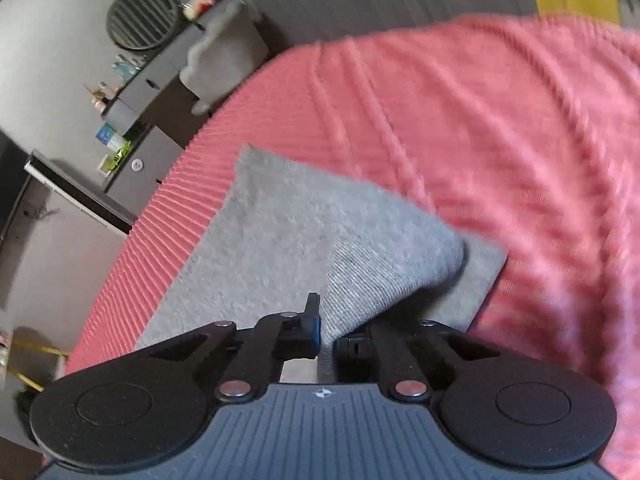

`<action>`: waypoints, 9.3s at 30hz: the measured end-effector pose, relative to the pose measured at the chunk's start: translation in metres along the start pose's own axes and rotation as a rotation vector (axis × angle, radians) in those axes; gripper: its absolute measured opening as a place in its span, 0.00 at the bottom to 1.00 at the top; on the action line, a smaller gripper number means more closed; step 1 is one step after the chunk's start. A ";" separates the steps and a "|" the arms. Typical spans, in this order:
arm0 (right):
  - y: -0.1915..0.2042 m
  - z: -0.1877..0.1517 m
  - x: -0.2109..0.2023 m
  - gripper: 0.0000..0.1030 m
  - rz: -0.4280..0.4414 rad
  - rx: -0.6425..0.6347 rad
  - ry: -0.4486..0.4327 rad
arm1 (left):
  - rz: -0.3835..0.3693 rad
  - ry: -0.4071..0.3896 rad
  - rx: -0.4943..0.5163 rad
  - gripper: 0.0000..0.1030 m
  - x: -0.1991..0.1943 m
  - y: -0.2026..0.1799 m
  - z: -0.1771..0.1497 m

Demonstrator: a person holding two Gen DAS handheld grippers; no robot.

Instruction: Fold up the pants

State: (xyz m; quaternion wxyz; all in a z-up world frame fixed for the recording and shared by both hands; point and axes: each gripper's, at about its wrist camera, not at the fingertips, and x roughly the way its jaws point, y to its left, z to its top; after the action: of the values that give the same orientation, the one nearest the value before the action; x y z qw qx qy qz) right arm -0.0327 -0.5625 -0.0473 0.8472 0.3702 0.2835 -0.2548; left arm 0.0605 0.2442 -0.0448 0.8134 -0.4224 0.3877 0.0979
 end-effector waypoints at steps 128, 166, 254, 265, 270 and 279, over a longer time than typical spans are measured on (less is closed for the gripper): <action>0.078 -0.123 0.015 0.45 0.511 0.014 0.360 | -0.252 0.456 0.515 0.17 0.157 -0.235 -0.227; 0.234 -0.109 0.085 0.12 0.295 -0.603 0.135 | -0.194 0.125 0.712 0.18 0.129 -0.214 -0.126; 0.168 -0.174 0.046 0.48 0.340 -0.729 0.096 | 0.052 -0.067 0.779 0.58 0.137 -0.208 -0.144; 0.172 -0.174 0.049 0.64 0.366 -0.754 0.098 | 0.092 -0.062 0.807 0.59 0.118 -0.207 -0.153; 0.173 -0.176 0.049 0.65 0.354 -0.780 0.089 | 0.104 -0.065 0.822 0.61 0.109 -0.204 -0.154; 0.174 -0.179 0.051 0.70 0.347 -0.816 0.081 | 0.208 -0.086 0.729 0.58 0.087 -0.173 -0.139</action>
State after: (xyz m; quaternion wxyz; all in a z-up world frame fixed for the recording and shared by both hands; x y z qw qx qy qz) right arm 0.0629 -0.3314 -0.0982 0.9423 0.0573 0.3275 0.0385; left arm 0.1278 0.0157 -0.0483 0.9116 -0.0593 0.4033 0.0531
